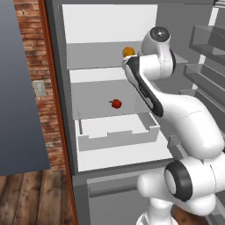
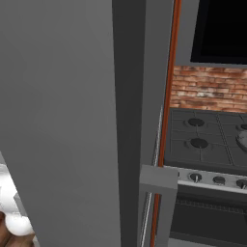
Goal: Place the cold items (orange and bell pepper) from the fridge in one tupperware on the dining counter. Place the warm items (hot dog and kebab skewer) in the stove area in another tupperware.
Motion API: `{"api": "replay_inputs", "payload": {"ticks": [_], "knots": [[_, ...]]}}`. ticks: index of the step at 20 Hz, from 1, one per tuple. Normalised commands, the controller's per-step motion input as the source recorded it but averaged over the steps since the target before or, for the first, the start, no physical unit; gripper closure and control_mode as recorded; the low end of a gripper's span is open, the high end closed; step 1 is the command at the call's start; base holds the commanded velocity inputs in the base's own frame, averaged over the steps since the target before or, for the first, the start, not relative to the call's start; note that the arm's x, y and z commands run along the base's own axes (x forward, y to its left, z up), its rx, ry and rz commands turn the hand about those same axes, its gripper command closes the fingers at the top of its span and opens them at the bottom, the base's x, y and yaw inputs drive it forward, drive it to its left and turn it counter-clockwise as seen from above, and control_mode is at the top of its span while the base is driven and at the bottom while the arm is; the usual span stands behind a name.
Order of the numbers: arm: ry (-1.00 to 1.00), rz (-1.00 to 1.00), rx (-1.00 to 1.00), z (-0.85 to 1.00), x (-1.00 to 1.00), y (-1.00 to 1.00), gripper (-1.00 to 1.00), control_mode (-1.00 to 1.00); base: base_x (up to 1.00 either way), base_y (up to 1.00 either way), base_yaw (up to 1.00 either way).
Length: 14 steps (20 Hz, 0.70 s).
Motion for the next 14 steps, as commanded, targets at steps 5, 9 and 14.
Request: {"api": "replay_inputs", "payload": {"ticks": [5,9,14], "knots": [[-0.24,-0.03,0.0,0.44,0.51,-0.01,-1.0,-1.0,0.0,0.0,0.0],[-0.18,0.0,0.0,0.06,0.65,-0.06,-1.0,-1.0,0.0,0.0,0.0],[-0.08,0.0,0.02,0.0,0.64,-0.06,-1.0,-1.0,0.0,0.0,0.0]]}}
